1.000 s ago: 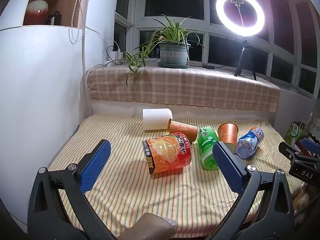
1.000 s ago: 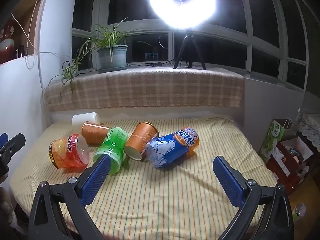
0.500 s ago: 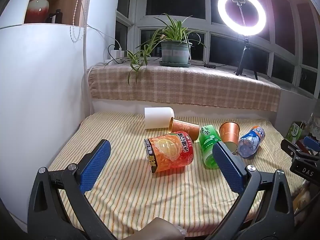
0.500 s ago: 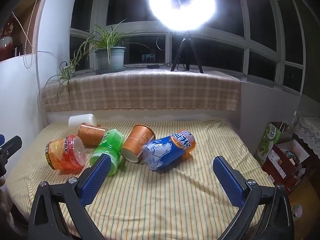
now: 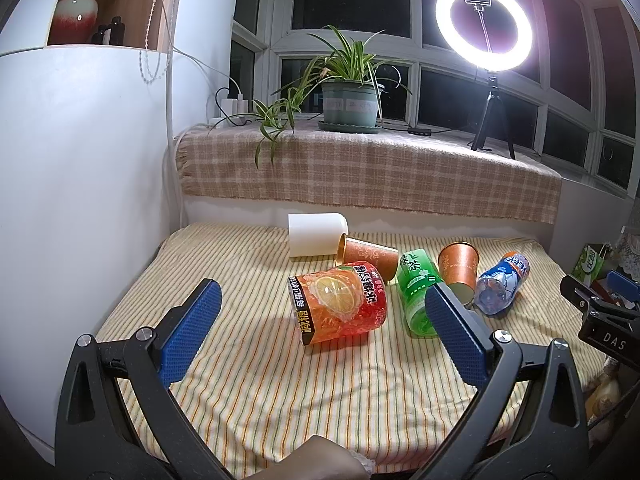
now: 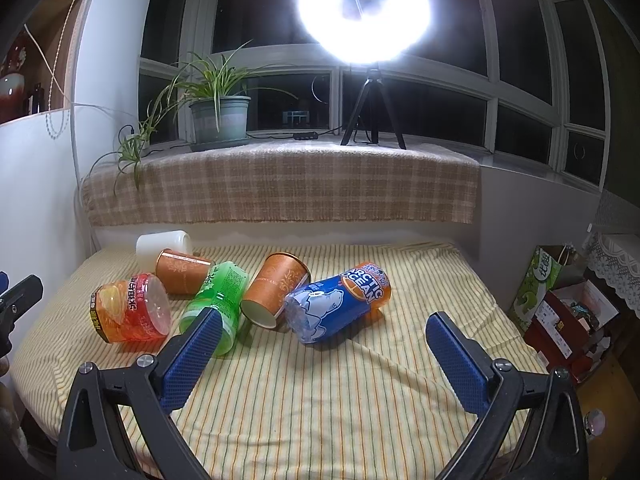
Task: Flip cup upright
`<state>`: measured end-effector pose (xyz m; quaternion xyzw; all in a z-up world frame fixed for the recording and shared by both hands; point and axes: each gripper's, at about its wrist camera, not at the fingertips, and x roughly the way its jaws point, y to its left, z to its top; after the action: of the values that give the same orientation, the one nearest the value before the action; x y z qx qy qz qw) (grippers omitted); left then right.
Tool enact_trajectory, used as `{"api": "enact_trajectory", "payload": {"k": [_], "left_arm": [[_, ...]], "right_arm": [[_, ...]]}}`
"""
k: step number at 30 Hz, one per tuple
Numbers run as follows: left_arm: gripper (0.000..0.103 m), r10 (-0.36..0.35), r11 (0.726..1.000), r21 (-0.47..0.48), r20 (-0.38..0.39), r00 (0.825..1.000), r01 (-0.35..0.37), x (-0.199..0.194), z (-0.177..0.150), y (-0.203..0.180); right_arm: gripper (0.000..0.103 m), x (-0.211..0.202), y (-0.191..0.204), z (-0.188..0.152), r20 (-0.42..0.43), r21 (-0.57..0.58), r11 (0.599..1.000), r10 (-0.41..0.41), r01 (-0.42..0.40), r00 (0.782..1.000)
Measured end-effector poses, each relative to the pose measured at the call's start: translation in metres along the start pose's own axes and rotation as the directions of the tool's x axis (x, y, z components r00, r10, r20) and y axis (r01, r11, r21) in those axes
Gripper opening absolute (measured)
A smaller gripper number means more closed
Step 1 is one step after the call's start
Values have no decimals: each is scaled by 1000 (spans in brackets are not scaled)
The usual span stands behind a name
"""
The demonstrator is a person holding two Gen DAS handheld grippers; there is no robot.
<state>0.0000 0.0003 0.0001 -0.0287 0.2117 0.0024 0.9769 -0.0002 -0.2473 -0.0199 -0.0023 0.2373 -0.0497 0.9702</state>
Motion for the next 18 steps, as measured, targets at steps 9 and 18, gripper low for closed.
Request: {"api": "enact_trajectory", "payload": {"k": [9, 18], "left_arm": [[103, 0, 1000, 0, -1, 1000, 0, -2, -8, 8], [103, -3, 1000, 2, 0, 1000, 3, -1, -10, 6]], "right_arm": [[103, 0, 0, 0, -2, -1, 1000, 0, 0, 1000], [103, 3, 3, 1, -4, -3, 1000, 0, 0, 1000]]}}
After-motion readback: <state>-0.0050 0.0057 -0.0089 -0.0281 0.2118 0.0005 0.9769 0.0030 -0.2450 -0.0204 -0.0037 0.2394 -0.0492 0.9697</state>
